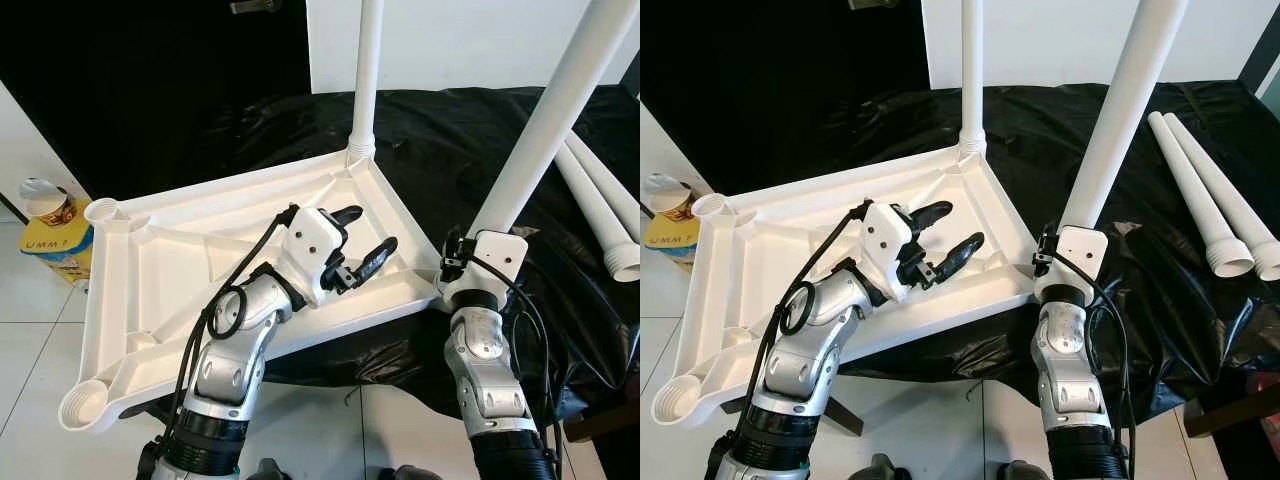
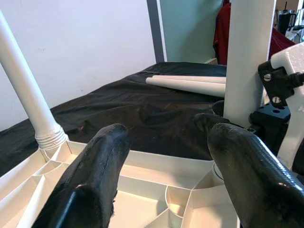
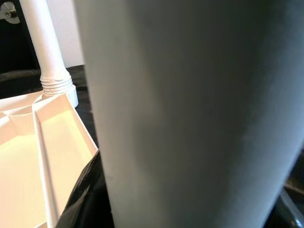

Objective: Building children table

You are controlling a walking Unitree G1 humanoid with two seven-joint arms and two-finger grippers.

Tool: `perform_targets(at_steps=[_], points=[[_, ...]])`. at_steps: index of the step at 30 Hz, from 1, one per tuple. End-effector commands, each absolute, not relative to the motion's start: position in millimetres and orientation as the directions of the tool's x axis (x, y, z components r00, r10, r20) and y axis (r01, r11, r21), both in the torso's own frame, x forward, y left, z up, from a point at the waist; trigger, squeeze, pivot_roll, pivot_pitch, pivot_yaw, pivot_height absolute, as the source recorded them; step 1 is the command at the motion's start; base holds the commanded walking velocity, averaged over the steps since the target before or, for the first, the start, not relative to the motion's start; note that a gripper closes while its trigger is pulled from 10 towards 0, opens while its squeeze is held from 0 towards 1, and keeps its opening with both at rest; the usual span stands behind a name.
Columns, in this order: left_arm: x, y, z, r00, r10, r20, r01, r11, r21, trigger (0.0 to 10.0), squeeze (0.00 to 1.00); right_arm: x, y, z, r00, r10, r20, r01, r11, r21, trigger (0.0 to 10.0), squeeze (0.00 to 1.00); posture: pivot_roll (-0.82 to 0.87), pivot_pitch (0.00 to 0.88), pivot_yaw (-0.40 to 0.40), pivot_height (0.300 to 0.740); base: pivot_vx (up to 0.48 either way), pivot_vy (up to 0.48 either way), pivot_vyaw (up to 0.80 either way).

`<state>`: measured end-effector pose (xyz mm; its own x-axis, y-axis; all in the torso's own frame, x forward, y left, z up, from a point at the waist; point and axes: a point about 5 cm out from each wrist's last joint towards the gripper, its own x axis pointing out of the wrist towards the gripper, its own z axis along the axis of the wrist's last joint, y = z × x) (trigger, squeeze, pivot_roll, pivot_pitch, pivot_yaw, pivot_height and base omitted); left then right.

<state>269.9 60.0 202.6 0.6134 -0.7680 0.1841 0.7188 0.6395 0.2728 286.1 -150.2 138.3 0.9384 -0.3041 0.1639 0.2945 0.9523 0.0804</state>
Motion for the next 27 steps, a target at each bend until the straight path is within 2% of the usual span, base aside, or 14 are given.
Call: perform_targets(at_steps=[1,9,18,23,27], points=[[270.1,62.4,204.9,0.659,-0.721,0.214,0.669,0.692,0.271,10.0,0.00,279.5,-146.3,111.8,0.943,-0.330,0.027,0.327,0.941,0.080,10.0,0.00,0.02,0.060,0.016,0.740,0.000,0.000,0.00],[269.8,61.9,204.4,0.657,-0.723,0.216,0.670,0.691,0.272,10.0,0.00,278.4,-151.8,105.6,0.918,-0.395,-0.033,0.396,0.911,0.117,10.0,0.00,0.02,0.055,0.018,0.740,0.000,0.000,0.00],[270.3,61.1,204.3,0.654,-0.725,0.218,0.671,0.688,0.276,10.0,0.00,277.8,-165.6,109.0,0.884,-0.467,-0.012,0.466,0.879,0.100,10.0,0.00,0.01,0.050,0.018,0.740,0.000,0.000,0.00],[270.5,60.4,204.7,0.652,-0.725,0.221,0.671,0.688,0.276,10.0,0.00,278.0,-164.4,110.3,0.894,-0.448,0.001,0.446,0.891,0.091,10.0,0.00,0.01,0.053,0.020,0.740,0.000,0.000,0.00],[270.2,59.4,205.1,0.650,-0.726,0.224,0.673,0.687,0.275,10.0,0.00,278.1,-161.4,122.7,0.938,-0.331,0.101,0.321,0.942,0.101,10.0,0.00,0.01,0.056,0.022,0.740,0.000,0.000,0.00]])
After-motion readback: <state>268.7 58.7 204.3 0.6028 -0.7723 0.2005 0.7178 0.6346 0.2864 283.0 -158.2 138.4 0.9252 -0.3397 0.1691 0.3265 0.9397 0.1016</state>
